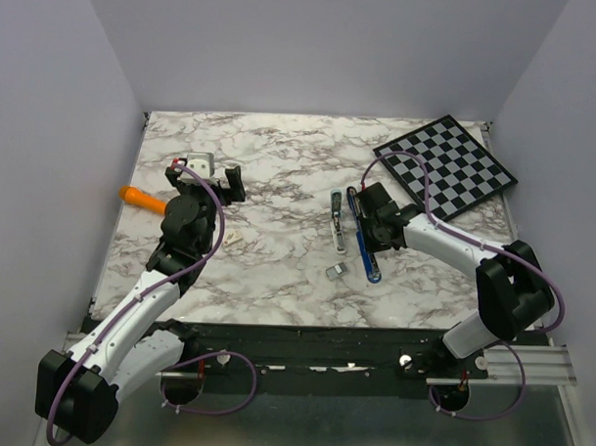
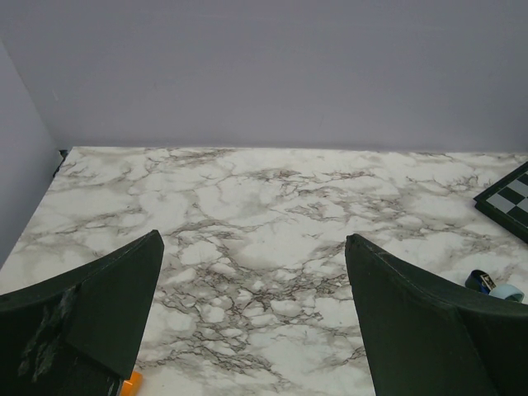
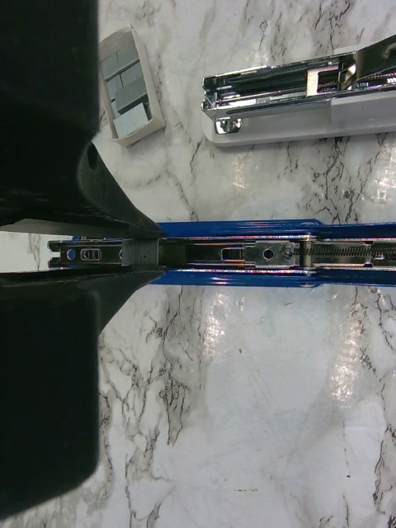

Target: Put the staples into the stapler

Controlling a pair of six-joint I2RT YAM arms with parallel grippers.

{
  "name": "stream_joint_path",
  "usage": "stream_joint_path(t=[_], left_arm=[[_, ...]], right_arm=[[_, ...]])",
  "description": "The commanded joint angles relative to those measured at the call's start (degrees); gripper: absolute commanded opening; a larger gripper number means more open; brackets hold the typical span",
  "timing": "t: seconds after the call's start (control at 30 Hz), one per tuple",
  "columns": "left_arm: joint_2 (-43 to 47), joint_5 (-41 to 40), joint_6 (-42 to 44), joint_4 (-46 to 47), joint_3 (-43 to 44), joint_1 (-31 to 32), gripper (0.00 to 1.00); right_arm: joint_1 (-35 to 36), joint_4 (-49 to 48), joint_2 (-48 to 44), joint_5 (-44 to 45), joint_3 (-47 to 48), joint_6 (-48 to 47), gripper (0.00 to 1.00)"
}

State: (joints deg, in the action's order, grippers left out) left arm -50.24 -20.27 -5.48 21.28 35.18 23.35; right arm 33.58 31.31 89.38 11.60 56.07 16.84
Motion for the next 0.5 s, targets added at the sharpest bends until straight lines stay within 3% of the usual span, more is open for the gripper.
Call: stream_joint_path(t=[0.0, 0.47], left_arm=[[0.8, 0.9, -0.7, 0.6, 0.1, -0.2, 0.99], [0.8, 1.0, -0.8, 0.5, 0.0, -0.2, 0.99]], right_arm=[[0.1, -1.1, -0.6, 1.5, -1.5, -0.6, 0.24], [0.0, -2.6, -1.8, 1.2, -3.0, -0.5, 0.24]])
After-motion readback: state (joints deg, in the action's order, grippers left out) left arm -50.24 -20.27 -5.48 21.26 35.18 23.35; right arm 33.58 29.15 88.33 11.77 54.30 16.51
